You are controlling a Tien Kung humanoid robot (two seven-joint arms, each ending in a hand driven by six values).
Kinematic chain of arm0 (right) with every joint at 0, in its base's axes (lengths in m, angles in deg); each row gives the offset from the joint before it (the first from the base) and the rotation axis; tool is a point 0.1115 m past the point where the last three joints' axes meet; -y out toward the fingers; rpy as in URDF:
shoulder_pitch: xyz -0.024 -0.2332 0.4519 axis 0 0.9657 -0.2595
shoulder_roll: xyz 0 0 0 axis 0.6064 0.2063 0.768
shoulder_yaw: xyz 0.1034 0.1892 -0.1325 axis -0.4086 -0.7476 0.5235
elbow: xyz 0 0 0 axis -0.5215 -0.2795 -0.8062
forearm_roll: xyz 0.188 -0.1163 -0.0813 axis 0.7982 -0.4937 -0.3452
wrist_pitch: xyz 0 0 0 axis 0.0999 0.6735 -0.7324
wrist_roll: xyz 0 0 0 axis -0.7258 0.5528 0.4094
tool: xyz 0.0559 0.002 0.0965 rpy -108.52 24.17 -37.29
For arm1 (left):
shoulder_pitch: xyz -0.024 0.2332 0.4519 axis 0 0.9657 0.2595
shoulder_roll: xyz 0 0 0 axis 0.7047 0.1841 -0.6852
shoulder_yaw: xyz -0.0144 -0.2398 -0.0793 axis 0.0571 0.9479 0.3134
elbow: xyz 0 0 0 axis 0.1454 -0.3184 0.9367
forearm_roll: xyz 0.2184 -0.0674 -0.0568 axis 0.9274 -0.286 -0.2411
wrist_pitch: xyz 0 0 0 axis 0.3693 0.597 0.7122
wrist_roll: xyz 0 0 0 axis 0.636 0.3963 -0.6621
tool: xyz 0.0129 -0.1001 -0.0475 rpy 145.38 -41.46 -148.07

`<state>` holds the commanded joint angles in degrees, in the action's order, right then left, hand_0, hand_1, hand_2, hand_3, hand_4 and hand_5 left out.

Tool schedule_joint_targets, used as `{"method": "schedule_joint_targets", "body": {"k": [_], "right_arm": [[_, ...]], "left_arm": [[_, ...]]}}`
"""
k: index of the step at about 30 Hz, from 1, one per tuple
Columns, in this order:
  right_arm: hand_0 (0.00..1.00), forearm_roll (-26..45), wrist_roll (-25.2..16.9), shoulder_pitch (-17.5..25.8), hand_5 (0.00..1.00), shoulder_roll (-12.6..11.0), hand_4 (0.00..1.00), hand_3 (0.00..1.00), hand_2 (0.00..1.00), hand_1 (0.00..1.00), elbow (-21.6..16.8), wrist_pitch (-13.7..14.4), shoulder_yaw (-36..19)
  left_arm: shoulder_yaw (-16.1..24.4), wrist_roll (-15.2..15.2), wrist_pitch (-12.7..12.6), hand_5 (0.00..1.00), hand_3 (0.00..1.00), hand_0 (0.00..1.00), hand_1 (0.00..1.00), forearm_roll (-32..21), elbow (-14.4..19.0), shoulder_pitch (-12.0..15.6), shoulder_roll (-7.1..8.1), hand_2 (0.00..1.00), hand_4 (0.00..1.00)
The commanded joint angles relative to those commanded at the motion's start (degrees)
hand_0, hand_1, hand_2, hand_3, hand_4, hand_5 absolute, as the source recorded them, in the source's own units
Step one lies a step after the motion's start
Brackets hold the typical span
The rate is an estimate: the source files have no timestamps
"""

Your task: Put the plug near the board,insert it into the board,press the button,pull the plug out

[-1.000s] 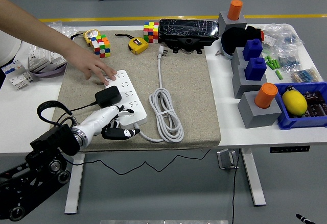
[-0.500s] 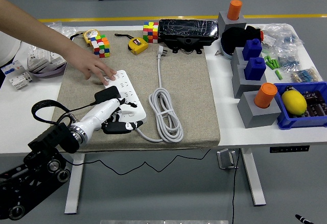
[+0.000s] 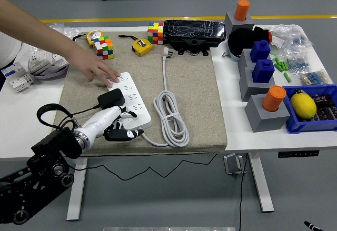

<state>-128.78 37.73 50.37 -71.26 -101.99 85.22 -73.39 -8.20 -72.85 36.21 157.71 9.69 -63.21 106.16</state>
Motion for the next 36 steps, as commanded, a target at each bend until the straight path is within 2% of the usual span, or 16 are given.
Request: {"method": "schedule_joint_targets", "body": {"k": [10,15,16,17,19,22,23,24,28,29,32,34,35,36], "right_arm": [[0.652,0.09,0.01,-0.11,0.547,-0.07,0.981,0.560,0.633,0.645,-0.22,0.01,-0.29],[0.651,0.28,-0.01,-0.09,0.548,-0.06,0.981,0.561,0.633,0.645,-0.24,-0.01,-0.25],[0.651,0.24,-0.02,-0.09,0.548,-0.06,0.981,0.561,0.633,0.645,-0.24,0.00,-0.28],[0.650,0.23,-0.02,-0.08,0.547,-0.07,0.981,0.561,0.633,0.645,-0.25,0.01,-0.29],[0.650,0.27,-0.02,-0.05,0.547,-0.06,0.981,0.561,0.633,0.645,-0.21,0.01,-0.28],[0.650,0.26,-0.01,-0.04,0.547,-0.05,0.981,0.561,0.633,0.645,-0.15,0.00,-0.19],[0.651,0.26,-0.01,-0.04,0.548,-0.05,0.981,0.560,0.633,0.645,-0.16,0.00,-0.18],[0.651,0.27,-0.02,-0.03,0.548,-0.05,0.981,0.560,0.633,0.645,-0.18,0.00,-0.17],[0.651,0.30,-0.04,-0.13,0.548,-0.05,0.981,0.560,0.633,0.645,-0.24,-0.01,-0.09],[0.651,0.31,-0.02,-0.15,0.548,-0.03,0.981,0.560,0.633,0.645,-0.22,-0.01,-0.10],[0.651,0.37,0.00,-0.14,0.548,-0.04,0.981,0.560,0.633,0.645,-0.17,-0.03,-0.03],[0.651,0.39,0.00,-0.13,0.548,-0.06,0.981,0.560,0.633,0.645,-0.14,-0.02,-0.02],[0.651,0.42,0.00,-0.13,0.548,-0.10,0.982,0.560,0.633,0.645,-0.16,-0.03,0.01],[0.651,0.43,0.00,-0.16,0.548,-0.12,0.982,0.560,0.633,0.645,-0.13,-0.03,0.03]], "left_arm": [[-0.57,-1.45,1.44,0.551,0.759,0.084,0.069,-0.43,-1.95,-0.69,-0.41,0.130,0.832],[-0.47,-1.15,1.58,0.550,0.759,0.085,0.069,-0.01,-1.72,-0.66,-0.42,0.129,0.832],[-0.15,0.04,0.61,0.550,0.759,0.085,0.069,-0.06,-1.39,-0.45,-0.45,0.129,0.832],[0.09,1.02,-0.17,0.546,0.702,0.095,0.071,-0.13,-1.19,-0.31,-0.47,0.133,0.830],[0.55,4.16,-3.01,0.546,0.702,0.095,0.071,-0.65,-0.99,-0.14,-0.53,0.133,0.830],[1.03,9.88,-8.74,0.546,0.702,0.095,0.071,-2.77,-1.65,-0.26,-0.68,0.133,0.830],[1.20,11.18,-10.08,0.534,0.655,0.186,0.108,-2.99,-1.86,-0.30,-0.72,0.208,0.827],[1.57,12.93,-11.97,0.534,0.655,0.186,0.108,-3.69,-2.31,-0.38,-0.78,0.208,0.827],[3.04,15.89,-15.86,0.534,0.655,0.186,0.108,-4.08,-4.20,-1.06,-1.14,0.208,0.827],[3.38,16.10,-16.34,0.506,0.636,0.350,0.302,-3.91,-4.75,-1.29,-1.27,0.408,0.825],[4.31,15.86,-17.52,0.506,0.636,0.350,0.302,-1.46,-7.18,-2.40,-1.88,0.408,0.825],[4.59,15.20,-17.34,0.506,0.636,0.350,0.302,0.32,-8.61,-3.04,-2.21,0.408,0.825],[4.61,14.17,-16.63,0.482,0.667,0.704,0.649,1.75,-9.78,-3.60,-2.45,0.602,0.849],[4.51,13.10,-16.11,0.482,0.667,0.704,0.649,3.08,-10.76,-4.04,-2.63,0.602,0.849]]}}
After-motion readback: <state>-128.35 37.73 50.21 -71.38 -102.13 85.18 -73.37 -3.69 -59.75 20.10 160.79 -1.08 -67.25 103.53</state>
